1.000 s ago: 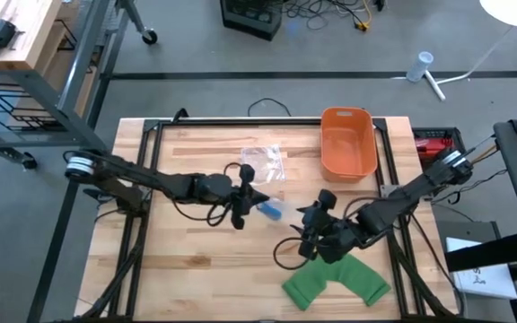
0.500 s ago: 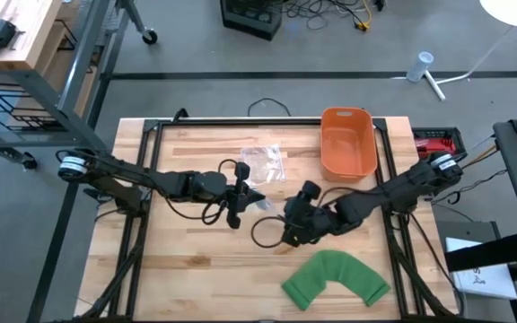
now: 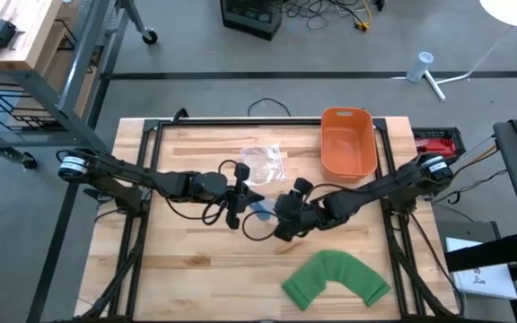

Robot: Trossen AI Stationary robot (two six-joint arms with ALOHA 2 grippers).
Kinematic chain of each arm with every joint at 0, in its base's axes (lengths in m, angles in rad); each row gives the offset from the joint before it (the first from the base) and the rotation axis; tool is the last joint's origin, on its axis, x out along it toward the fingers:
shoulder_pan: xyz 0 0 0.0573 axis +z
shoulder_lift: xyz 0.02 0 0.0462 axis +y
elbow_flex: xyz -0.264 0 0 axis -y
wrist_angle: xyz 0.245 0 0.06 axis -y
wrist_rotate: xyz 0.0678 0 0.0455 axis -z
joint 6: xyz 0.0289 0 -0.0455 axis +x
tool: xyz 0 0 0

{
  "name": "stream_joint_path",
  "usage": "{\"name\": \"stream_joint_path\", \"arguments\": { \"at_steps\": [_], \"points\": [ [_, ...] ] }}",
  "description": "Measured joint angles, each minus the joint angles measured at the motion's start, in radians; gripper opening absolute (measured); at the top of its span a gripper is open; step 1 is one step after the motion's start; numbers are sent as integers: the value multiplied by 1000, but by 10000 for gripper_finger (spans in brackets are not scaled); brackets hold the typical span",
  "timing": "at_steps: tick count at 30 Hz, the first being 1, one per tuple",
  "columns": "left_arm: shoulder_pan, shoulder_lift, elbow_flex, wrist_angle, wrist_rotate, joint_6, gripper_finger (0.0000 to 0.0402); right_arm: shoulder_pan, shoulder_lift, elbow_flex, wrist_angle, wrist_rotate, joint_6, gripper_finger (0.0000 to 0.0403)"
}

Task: Roll bandage
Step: Put the transparent zip bag into the orange bin

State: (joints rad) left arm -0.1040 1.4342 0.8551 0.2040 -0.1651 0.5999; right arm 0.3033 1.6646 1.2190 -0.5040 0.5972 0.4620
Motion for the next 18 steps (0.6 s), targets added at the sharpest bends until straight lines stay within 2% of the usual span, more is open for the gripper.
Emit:
{"name": "stream_joint_path", "arguments": {
  "at_steps": [3, 8, 13, 18],
  "points": [
    [0, 0, 0, 0, 18, -2, 0, -9, 0, 0, 8, -8, -44, 113],
    [-1, 0, 0, 0, 20, -8, 0, -22, 0, 0, 17, -98, -83, 18],
    [-11, -4, 0, -5, 20, -34, 10, -22, -1, 0, 16, -135, -82, 4],
    [-34, -34, 0, -67, 17, -34, 64, -22, -16, 40, -32, -137, -109, 1]
  ]
}}
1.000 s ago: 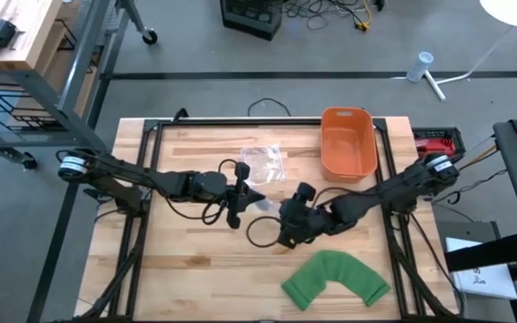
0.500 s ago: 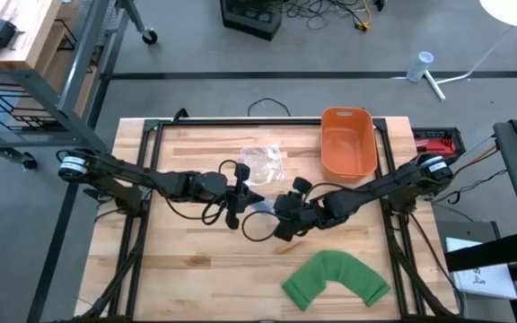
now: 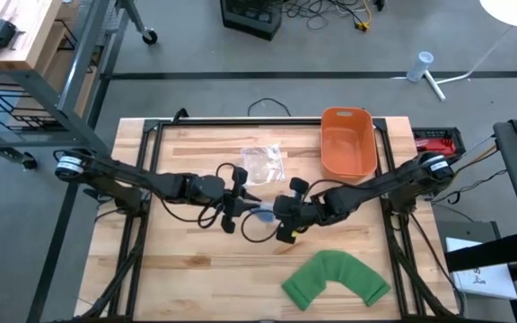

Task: Roll bandage
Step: Put the transparent zip bag into the orange bin

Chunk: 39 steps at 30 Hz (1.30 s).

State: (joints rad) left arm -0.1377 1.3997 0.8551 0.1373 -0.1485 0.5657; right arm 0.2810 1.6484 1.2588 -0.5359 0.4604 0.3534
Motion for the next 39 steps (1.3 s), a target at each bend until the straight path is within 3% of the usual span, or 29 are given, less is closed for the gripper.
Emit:
{"name": "stream_joint_path", "arguments": {
  "at_steps": [7, 11, 16, 21, 31, 35, 39],
  "points": [
    [-24, -130, 0, -161, -97, -27, 160, -3, -42, 152, -215, 27, -156, 0],
    [-26, -210, 0, -254, -95, -203, 196, -17, -65, 286, -513, 115, -272, 0],
    [-26, -272, -20, -324, 47, -368, 222, -80, -87, 408, -861, 253, -278, 0],
    [-26, -273, -72, -286, 113, -422, 230, -202, -121, 431, -1033, 274, -313, 0],
    [-32, -216, -117, -276, 135, -593, 227, -446, -328, 268, -1031, 272, -351, 0],
    [-42, -187, -125, -272, 155, -633, 221, -486, -388, 173, -1005, 257, -383, 0],
    [-45, -157, -133, -265, 155, -654, 217, -485, -415, 60, -914, 173, -417, 0]
  ]
}}
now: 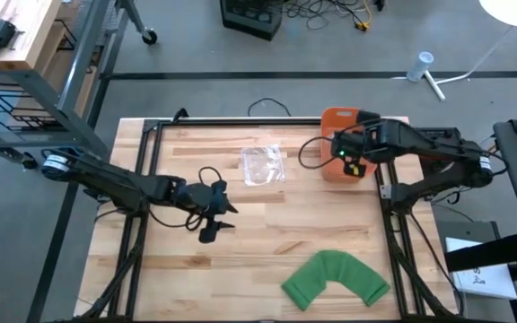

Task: Roll bandage
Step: Put the transparent zip bag into the orange bin

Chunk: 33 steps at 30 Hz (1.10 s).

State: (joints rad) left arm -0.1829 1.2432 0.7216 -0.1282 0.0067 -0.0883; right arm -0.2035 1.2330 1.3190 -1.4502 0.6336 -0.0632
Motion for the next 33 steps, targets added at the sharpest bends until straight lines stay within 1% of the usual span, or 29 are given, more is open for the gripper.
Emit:
{"name": "stream_joint_path", "arguments": {
  "at_steps": [3, 6, 10, 13, 17, 21, 24, 26, 30, 33],
  "points": [
    [0, 17, -3, 14, 0, -3, 213, 1, -5, -94, 53, -21, -27, 0],
    [0, 30, -3, 30, 0, -2, 209, 0, 6, -184, 49, -21, -26, 0],
    [0, 39, -1, 52, 0, -1, 209, 5, 7, -290, 56, -32, -2, 0],
    [0, 39, -2, 90, -1, 0, 215, 11, 10, -353, 106, -63, 28, 0],
    [0, 40, -3, 104, -4, 1, 226, 18, 11, -393, 189, -162, 27, 0],
    [0, 41, -4, 114, -17, 5, 235, 29, 11, -390, 237, -210, 11, 7],
    [0, 40, -4, 124, -22, 5, 240, 34, 12, -377, 241, -277, -18, 32],
    [0, 40, -4, 121, -23, 7, 243, 33, 13, -374, 246, -291, -23, 58],
    [0, 40, -4, 134, -23, 26, 247, 33, 13, -360, 204, -289, -15, 118],
    [0, 40, -4, 138, -23, 35, 246, 40, 13, -300, 144, -268, 13, 156]
  ]
}}
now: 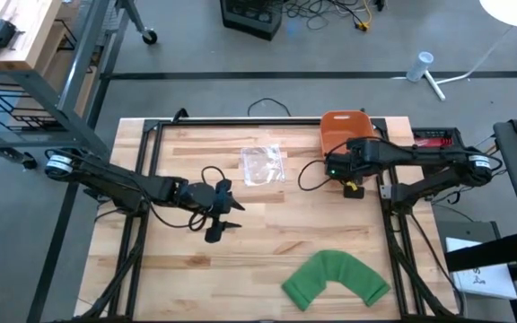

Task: Roll bandage
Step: Put the transparent zip bag into the orange bin, then roll the green bandage

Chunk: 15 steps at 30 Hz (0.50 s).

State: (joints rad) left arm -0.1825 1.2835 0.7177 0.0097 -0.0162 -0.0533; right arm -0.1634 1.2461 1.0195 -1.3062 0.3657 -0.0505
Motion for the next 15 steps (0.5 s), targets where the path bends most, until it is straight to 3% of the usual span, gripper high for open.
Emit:
{"name": "stream_joint_path", "arguments": {
  "at_steps": [8, 12, 15],
  "points": [
    [0, 0, -2, 19, 0, 9, 228, 29, -1, 202, -2, 0, 33, 209],
    [0, 0, 1, 27, 0, 10, 219, 32, -6, 225, 158, -45, 47, 215],
    [0, 0, 3, 51, 0, 10, 213, 45, -11, 195, 393, -113, 33, 213]
  ]
}}
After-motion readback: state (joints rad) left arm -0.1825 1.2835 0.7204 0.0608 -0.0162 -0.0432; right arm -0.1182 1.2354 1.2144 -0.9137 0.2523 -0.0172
